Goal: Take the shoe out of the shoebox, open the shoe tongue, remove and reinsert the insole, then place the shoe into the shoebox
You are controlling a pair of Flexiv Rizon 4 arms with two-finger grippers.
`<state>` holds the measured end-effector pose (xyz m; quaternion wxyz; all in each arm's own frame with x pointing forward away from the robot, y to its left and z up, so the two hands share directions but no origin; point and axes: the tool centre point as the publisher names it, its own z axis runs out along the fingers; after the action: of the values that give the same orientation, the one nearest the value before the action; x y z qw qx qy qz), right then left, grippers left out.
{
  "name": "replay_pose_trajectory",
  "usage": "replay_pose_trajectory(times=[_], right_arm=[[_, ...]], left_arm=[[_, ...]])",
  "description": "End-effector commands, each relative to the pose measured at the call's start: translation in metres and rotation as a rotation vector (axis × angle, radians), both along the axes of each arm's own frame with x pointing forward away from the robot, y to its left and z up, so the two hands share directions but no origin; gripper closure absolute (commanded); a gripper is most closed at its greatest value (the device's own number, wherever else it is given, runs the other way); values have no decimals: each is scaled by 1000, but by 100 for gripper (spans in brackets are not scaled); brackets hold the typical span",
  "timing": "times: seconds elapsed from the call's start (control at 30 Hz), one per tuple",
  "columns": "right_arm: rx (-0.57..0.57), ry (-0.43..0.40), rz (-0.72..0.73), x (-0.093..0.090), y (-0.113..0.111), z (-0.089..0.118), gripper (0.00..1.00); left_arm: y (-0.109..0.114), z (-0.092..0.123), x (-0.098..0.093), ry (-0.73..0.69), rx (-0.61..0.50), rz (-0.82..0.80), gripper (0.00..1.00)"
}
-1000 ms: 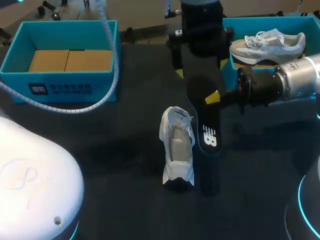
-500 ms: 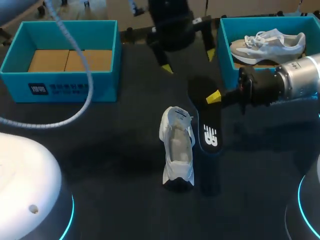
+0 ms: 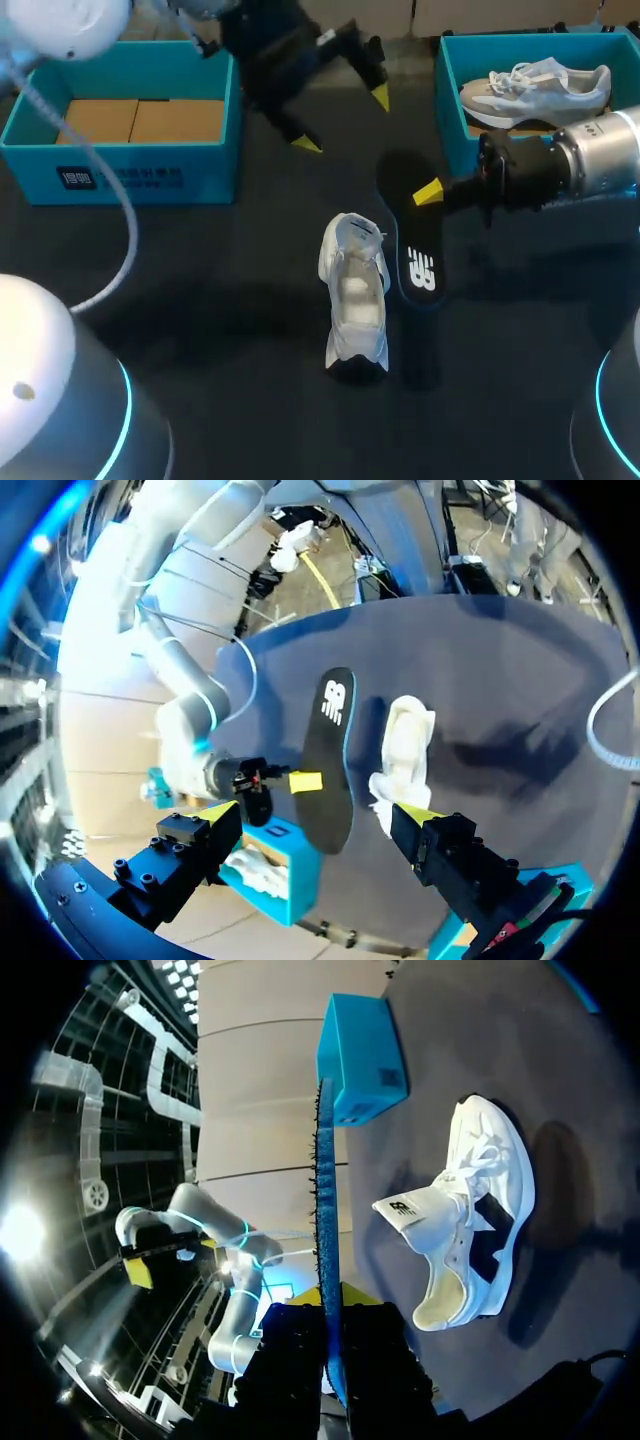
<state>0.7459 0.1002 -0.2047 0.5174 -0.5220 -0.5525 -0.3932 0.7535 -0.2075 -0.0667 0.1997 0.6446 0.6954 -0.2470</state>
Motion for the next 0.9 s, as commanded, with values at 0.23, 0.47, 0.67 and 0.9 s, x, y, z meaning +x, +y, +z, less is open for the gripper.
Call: replay_pose_trajectory(times=[0.23, 0.47, 0.67, 0.9], right_arm=[[-9, 4, -9, -2, -4, 2, 100], [-12, 8, -8, -2, -6, 3, 100], [-1, -7, -25, -5, -8, 10, 100], [3, -1, -28, -6, -6, 21, 100]], left_arm=[[14, -4, -5, -48, -502, -18, 0], [14, -4, -5, -48, -502, -18, 0], [14, -12, -3, -60, -520, -4, 0], [20, -32, 2, -56, -585, 24, 0]])
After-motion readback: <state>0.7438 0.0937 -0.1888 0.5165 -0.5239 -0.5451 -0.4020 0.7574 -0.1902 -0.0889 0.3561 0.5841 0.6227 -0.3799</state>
